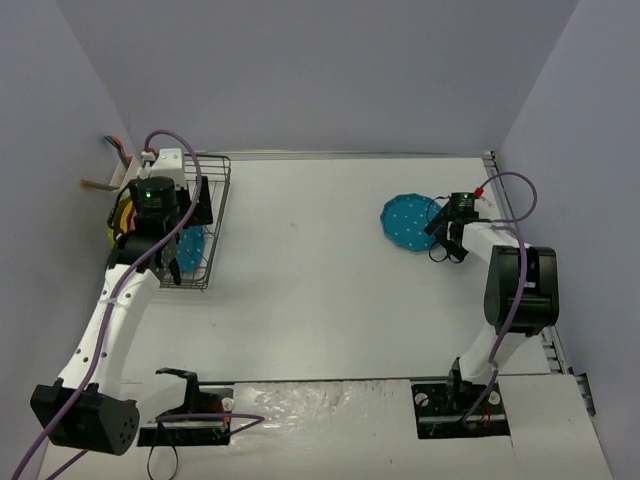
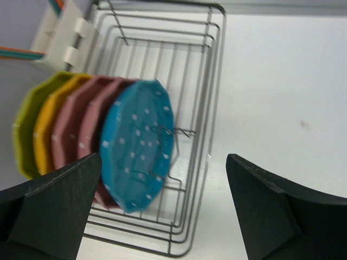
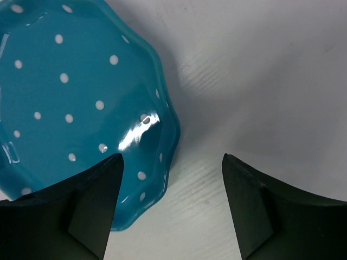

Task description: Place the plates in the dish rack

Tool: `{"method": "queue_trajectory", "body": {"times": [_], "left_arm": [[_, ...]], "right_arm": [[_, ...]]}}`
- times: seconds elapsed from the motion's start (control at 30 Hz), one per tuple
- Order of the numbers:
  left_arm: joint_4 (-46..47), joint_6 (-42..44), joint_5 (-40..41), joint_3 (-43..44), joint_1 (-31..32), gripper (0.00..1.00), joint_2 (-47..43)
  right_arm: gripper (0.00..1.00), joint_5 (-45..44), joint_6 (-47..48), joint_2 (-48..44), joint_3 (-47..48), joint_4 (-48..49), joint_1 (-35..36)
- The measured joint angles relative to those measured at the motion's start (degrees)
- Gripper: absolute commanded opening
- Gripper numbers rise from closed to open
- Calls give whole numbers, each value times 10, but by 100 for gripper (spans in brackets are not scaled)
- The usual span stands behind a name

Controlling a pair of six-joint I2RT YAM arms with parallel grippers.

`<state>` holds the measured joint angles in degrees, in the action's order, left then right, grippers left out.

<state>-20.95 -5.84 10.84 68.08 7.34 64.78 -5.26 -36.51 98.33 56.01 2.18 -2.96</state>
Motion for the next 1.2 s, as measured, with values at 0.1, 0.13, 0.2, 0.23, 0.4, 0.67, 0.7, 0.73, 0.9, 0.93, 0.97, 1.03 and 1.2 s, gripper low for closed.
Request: {"method": "queue_trajectory", "body": {"times": [0.1,0.13,0.2,0.23,0.4,0.67,0.7,0.73,0.9,0.93,0.97,1.03,1.2], "left_arm": [[-13,-20,-5,-39,40,97,-17],[-20,-28,-10,-48,53,97,-22],[-30,-45,-18,-63,70,97,-31],[-33,-54,-24,-66,75,97,-35],[-15,-111,-56,-83,93,97,-51],[30,-213,-83,-118,157,97,-18],[39,-224,-85,-121,165,97,-9],[48,-234,-86,-124,173,97,-1],[86,-280,-90,-139,213,97,35],[94,-287,-91,-142,220,97,41],[100,-294,-92,-146,227,97,48],[115,-311,-95,-154,241,97,62],[158,-354,-108,-171,261,97,101]], "right_arm": [[62,-1,-9,31,10,1,0],[59,-4,-9,36,12,2,0],[56,-4,-13,39,16,7,0],[54,-3,-14,40,16,8,0],[44,-3,-20,47,16,19,0],[4,11,-26,48,9,40,3],[1,14,-27,47,7,47,3],[0,18,-29,47,5,55,4],[0,46,-22,44,-14,93,5],[0,54,-20,42,-19,99,6],[0,61,-18,40,-24,105,8],[0,78,-13,34,-35,117,16],[0,146,-10,21,-61,135,46]]}}
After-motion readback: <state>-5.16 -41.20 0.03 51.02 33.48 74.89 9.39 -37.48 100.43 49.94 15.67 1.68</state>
